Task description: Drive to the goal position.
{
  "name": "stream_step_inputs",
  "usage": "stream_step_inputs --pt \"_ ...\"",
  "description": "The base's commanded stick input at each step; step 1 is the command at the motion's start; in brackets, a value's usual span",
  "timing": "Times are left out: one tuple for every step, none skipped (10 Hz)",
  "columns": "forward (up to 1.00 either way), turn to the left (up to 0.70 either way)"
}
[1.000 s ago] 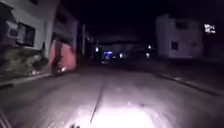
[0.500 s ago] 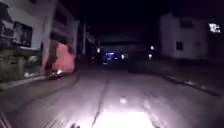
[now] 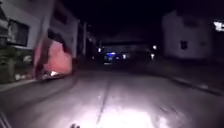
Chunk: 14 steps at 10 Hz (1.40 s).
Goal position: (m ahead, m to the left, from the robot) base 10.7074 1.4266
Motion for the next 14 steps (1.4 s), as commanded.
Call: stream_step_inputs --pt "1.00 0.00" --pt "1.00 0.00" --pt "1.00 0.00" --pt "1.00 0.00" --pt "1.00 0.00" --pt "1.00 0.00" --pt "1.00 -0.27" --pt "1.00 -0.27" --pt "1.00 -0.27" --pt "1.00 -0.27" --pt "1.00 -0.27" --pt "1.00 -0.27" --pt "1.00 -0.27" --pt "1.00 -0.23"
